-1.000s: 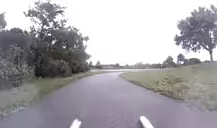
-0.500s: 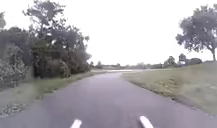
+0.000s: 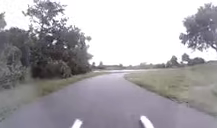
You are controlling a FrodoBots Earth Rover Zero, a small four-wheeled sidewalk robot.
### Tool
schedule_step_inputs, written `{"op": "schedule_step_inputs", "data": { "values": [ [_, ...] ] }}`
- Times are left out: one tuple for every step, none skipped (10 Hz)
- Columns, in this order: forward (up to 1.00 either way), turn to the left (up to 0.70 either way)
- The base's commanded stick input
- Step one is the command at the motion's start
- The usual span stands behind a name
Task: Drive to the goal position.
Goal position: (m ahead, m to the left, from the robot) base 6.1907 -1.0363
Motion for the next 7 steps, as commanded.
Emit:
{"op": "schedule_step_inputs", "data": {
  "values": [
    [0.70,0.00],
    [0.70,0.01],
    [0.70,0.02],
    [0.70,0.00],
    [0.70,0.00],
    [0.70,0.00],
    [0.70,0.00]
  ]
}}
